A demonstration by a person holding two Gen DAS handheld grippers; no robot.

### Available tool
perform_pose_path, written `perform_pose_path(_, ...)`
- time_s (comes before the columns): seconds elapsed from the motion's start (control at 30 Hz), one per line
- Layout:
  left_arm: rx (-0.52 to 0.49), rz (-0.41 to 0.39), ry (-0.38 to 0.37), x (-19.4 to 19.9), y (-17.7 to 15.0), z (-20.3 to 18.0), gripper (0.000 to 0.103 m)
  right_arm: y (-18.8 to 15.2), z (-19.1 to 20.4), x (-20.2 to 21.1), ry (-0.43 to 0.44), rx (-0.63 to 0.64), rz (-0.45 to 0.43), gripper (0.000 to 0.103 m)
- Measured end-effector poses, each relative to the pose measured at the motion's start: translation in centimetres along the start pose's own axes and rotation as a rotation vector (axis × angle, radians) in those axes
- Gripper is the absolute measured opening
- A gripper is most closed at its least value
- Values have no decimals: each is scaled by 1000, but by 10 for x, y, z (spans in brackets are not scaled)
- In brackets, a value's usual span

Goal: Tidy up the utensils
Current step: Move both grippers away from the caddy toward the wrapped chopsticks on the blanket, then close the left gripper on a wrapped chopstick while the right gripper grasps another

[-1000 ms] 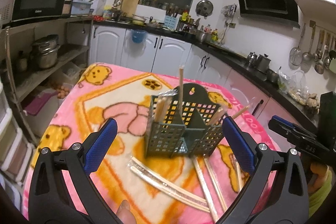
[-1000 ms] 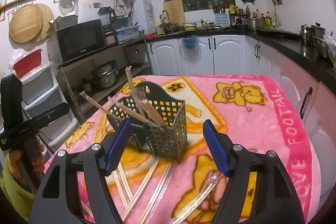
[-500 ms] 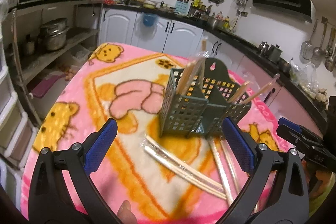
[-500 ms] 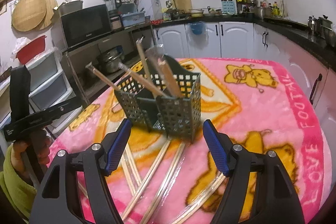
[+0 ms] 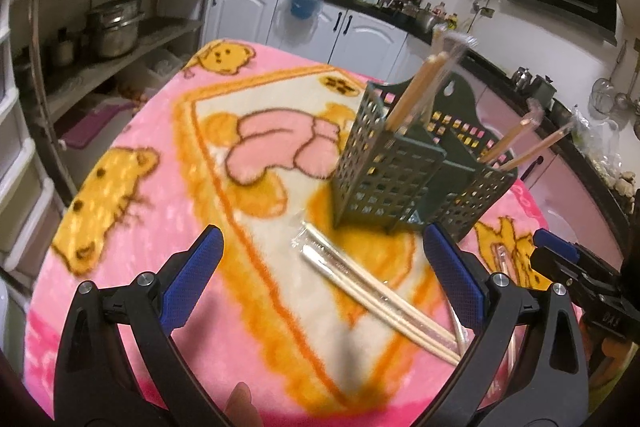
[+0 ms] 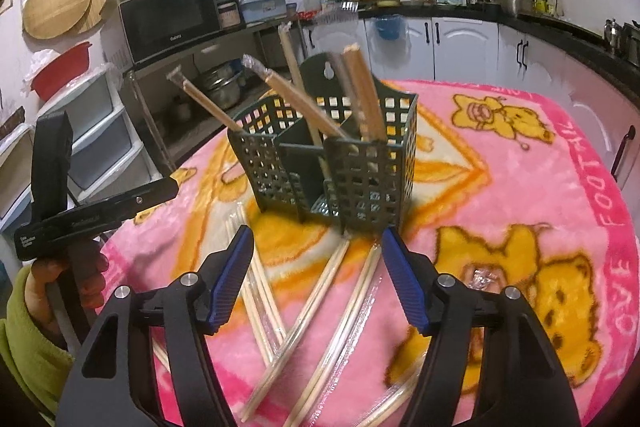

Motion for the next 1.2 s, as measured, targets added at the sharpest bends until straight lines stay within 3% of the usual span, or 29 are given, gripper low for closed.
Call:
perform_pose_path(0.23, 36, 68, -23, -14, -7, 9, 88, -6, -1, -15, 2, -7, 37, 59)
perform_pose_path(0.53, 68, 134, -38, -33, -15, 17, 57, -9, -1, -31, 3, -7, 69, 56)
perform_pose_path(0.6, 72, 151, -48, -38, -16, 18, 45, -9, 0, -35, 5, -7, 75, 55)
perform_pose_path(0.77, 76, 195, -53, -51, -19, 19, 32, -10, 2, -47, 4, 5, 100, 54)
perform_pose_path(1.2, 74, 250, -24, -82, -13, 29, 31, -13, 4, -76, -1, 17, 159, 53)
Point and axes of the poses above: each gripper's, at about its wrist camera, not at the fingertips, and x roughly against the way its jaws point, z to its left, y to its top, the point moved 2 cm from there along -x, roughly the way its jaws point, and after that the axes turned 4 degrees about x, right-handed, at the moved point
